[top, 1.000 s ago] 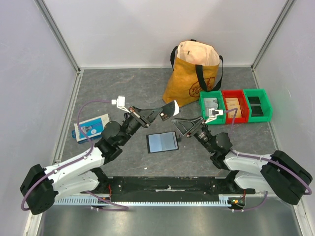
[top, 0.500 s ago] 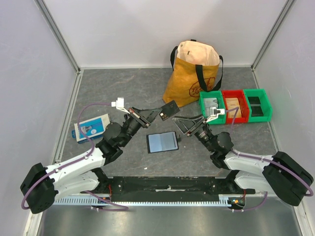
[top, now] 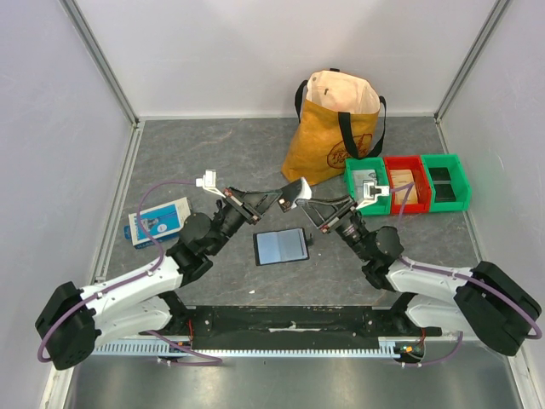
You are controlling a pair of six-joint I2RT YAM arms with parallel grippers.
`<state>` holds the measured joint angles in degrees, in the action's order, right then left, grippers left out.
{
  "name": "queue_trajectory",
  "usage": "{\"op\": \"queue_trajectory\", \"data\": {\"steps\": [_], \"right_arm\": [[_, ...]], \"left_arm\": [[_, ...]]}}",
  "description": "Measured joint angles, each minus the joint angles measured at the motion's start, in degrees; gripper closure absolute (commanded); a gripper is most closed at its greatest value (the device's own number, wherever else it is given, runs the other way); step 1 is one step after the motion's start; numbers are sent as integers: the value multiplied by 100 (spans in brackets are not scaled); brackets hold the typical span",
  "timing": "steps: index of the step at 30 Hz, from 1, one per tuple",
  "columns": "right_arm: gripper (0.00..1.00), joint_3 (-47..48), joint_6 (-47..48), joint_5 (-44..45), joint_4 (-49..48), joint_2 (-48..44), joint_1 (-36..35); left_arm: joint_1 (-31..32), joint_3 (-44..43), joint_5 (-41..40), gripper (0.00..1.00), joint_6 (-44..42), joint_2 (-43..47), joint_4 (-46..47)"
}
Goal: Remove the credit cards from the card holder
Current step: Remove the credit card from the card holder, then place the credit card in the storage box.
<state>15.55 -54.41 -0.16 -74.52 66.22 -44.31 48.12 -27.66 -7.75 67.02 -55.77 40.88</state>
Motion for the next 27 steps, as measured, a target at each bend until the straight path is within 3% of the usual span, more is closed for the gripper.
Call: {"op": "queue_trajectory", "data": {"steps": [4,7,11,17,20,27], "right_arm": [[100,37,-42,-39,-59,63,0],[100,37,-59,-55,-125,44,2],[100,37,-48,-79,-70,-140,42],[100,35,-118,-61,264,-833,693],[100,35,-155,-157,922,-1279,1147],[100,389,361,-83,3912,-2568,2382]], "left_arm": [[-2,11,26,97,59,-76,22],[-4,68,-15,82,87,-109,59],[4,157,-2,53,114,-50,125],[-236,205,111,32,-103,566,-662],[-804,9,487,22,-339,848,-1541],[-2568,-1086,2065,11,-1554,568,-3875]]}}
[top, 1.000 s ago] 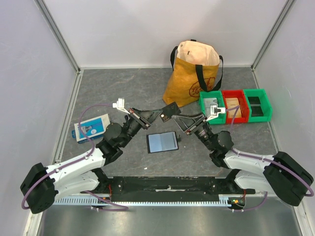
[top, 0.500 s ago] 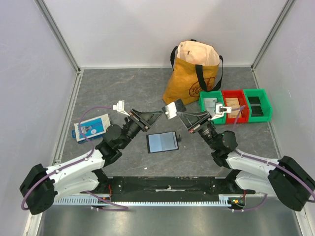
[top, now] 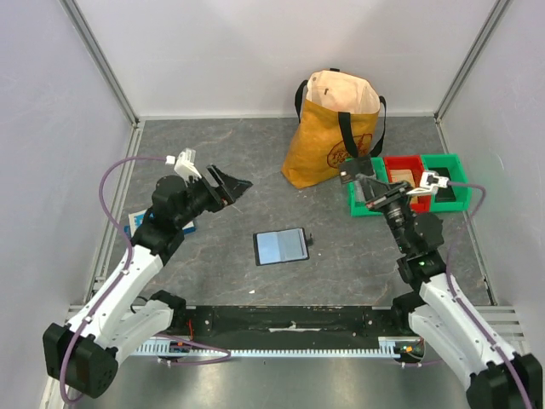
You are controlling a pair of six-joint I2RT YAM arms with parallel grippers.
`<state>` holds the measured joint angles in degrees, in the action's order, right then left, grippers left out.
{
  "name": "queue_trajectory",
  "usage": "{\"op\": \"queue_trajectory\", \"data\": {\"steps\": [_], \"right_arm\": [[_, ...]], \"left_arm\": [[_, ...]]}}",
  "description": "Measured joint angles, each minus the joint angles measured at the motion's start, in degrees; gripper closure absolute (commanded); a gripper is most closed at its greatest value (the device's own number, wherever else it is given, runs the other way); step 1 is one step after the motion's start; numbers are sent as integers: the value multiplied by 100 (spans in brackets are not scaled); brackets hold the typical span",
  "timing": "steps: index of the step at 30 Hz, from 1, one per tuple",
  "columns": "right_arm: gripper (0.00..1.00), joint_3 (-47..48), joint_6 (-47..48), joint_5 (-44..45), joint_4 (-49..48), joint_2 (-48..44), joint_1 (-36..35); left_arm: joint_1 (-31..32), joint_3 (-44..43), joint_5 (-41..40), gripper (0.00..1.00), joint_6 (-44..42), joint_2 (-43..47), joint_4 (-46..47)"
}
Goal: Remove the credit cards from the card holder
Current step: Place the credit card in the storage box.
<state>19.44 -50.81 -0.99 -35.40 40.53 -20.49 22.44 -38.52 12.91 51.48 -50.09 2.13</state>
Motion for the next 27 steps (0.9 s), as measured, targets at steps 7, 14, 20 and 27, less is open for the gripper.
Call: {"op": "queue_trajectory", "data": {"steps": [7,14,20,27], "right_arm": [[100,629,555,-85,1875,-59,2013],[100,1093,837,-859,2326,1290,4223],[100,1832,1587,-1180,2345,2385,5099],[100,2763,2769,-1679,2413,3864,5331]], "left_arm": [[-33,-704,79,10,-1902,-68,-1858],[463,-645,-828,10,-3069,634,-2476],[758,-437,-1508,10,-3508,844,-2658],[933,-372,-1871,10,-3696,903,-2809]]}}
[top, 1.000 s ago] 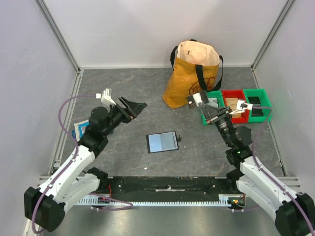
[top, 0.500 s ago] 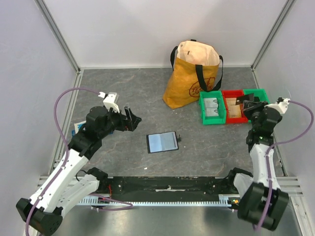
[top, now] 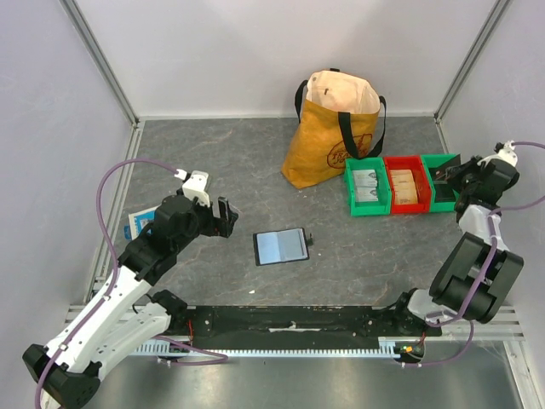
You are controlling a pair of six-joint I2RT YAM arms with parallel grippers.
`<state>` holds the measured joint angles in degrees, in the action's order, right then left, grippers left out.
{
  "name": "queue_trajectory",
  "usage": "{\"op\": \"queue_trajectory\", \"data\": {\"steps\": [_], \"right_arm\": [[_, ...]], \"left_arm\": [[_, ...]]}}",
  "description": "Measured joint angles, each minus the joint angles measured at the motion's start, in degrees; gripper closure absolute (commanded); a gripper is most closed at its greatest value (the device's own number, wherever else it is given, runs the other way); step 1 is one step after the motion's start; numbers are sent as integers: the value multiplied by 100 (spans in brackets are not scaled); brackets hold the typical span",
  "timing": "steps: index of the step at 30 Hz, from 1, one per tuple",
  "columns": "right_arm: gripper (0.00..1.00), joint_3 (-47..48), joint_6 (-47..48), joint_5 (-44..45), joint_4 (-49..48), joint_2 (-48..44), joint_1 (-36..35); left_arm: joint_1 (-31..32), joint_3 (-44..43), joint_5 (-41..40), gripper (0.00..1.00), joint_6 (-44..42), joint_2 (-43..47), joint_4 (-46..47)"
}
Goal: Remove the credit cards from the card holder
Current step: Place the credit card in the storage box.
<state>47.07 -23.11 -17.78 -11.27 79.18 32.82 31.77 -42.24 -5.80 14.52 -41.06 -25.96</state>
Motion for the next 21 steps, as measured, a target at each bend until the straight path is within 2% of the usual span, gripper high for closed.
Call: {"op": "queue_trajectory", "data": {"steps": [12,19,21], "right_arm": [[100,442,1182,-195,85,1023,9],[100,468,1117,-597,-260,1471,9],[93,426,1032,-603,-439,1519,9]], "left_arm": [[20,13,-72,11,-52,17,-57],[20,31,-74,11,-55,-4,-57],[20,35,-74,11,-55,-9,-59]]}}
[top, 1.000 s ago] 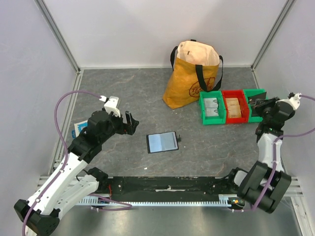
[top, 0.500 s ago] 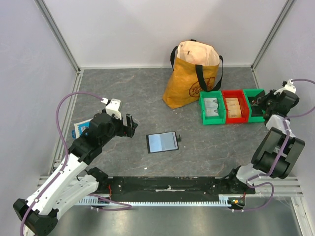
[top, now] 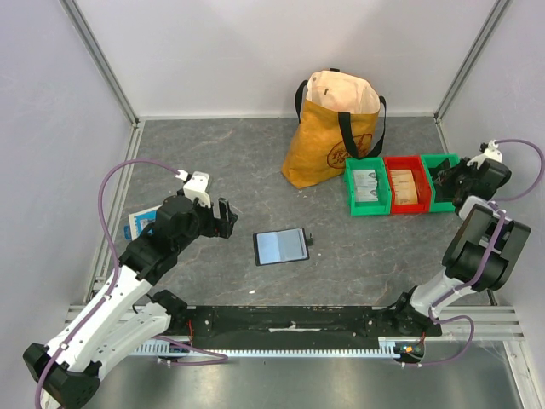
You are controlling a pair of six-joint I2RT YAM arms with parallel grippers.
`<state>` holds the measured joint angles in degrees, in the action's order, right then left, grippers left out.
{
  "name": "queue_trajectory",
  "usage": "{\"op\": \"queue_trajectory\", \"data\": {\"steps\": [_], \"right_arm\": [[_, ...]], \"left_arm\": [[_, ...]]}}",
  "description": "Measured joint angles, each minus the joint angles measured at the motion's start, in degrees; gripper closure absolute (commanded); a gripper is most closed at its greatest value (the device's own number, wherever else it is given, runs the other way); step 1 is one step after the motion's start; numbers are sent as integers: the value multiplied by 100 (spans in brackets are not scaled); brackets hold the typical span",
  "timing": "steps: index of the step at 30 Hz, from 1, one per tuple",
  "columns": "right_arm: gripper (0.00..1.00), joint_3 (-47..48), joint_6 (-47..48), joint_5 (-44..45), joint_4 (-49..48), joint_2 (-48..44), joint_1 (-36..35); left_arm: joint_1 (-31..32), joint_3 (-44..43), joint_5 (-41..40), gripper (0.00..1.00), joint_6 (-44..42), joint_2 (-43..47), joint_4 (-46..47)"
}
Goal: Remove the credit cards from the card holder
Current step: Place the credit card in the storage box.
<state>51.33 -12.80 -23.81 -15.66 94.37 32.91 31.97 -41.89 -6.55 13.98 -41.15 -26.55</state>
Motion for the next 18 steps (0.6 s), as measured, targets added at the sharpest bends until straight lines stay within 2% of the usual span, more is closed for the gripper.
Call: {"op": "queue_trajectory", "data": {"steps": [2,6,12,15,18], "right_arm": [[82,-85,-105,44,-155,11,0],[71,-304,-240,358,-273,2,-2],[41,-483,-280,1237,57,-385,0],[33,-481,-245,1700,341,-898,0],[30,-476,-219,2004,605,-1427,-11]], "left_arm": [[0,7,0,11,0,0,4],[0,9,0,11,0,0,4],[-15,9,2,11,0,15,4],[-39,9,17,11,-2,42,4],[-63,11,70,11,-2,72,7]]}}
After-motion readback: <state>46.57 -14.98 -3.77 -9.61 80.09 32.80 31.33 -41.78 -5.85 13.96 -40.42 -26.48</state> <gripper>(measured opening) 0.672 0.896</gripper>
